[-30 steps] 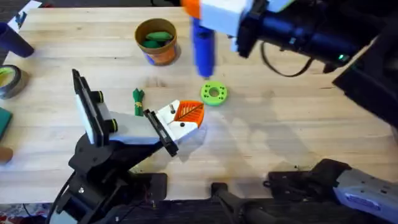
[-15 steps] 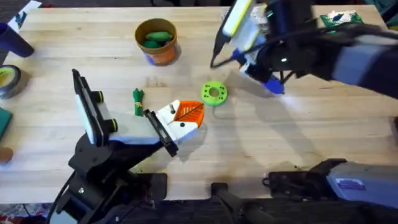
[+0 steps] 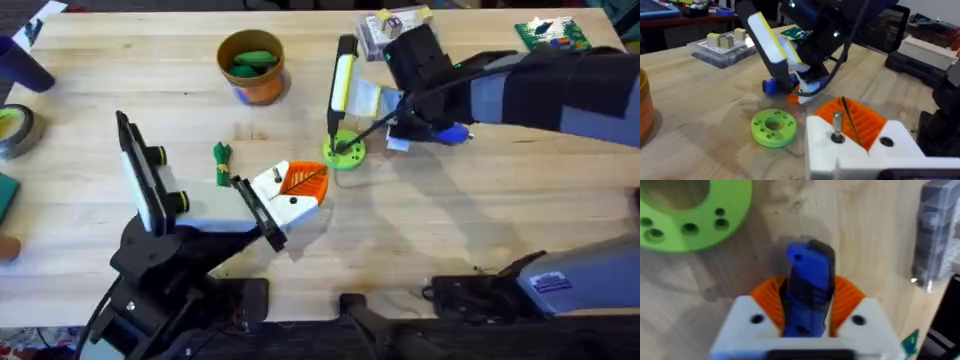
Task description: Pick up the gripper from the table and insert it into the empty holder that is missing its gripper. Then pick up a screw, insert it into the mounting hole, and use the screwdriver to tighten it. Finally, clean up the table by picking up the vegetable and placing it into the bucket.
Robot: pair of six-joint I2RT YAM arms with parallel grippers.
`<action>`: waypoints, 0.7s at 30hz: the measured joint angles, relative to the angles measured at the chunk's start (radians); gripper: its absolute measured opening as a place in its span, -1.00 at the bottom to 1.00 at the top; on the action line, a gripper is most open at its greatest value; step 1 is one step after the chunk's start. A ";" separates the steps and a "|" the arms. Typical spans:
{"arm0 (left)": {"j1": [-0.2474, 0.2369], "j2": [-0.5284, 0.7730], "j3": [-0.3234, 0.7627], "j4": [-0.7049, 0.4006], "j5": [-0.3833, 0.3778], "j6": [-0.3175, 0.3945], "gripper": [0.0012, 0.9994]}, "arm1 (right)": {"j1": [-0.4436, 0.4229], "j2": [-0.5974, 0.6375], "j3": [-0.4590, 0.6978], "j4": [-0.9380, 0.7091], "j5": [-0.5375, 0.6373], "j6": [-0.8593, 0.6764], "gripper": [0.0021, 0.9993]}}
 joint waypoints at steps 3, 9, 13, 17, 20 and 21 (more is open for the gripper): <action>0.000 0.000 0.000 0.000 0.000 0.000 -0.97 | 0.000 -0.015 0.007 -0.006 0.012 0.049 0.98; 0.000 0.000 0.000 0.000 0.000 0.000 -0.97 | 0.004 -0.199 0.025 -0.168 -0.061 0.288 1.00; 0.000 0.000 0.000 0.000 0.000 0.000 -0.97 | 0.004 -0.341 0.078 -0.255 -0.125 0.385 0.99; 0.000 0.000 0.000 0.000 0.000 0.000 -0.97 | 0.005 -0.475 0.102 -0.305 -0.154 0.519 0.99; 0.000 0.000 0.000 0.000 0.000 0.000 -0.97 | 0.005 -0.548 0.102 -0.337 -0.166 0.625 0.99; 0.000 0.000 0.000 0.000 0.000 0.000 -0.97 | 0.005 -0.559 0.102 -0.340 -0.168 0.648 0.99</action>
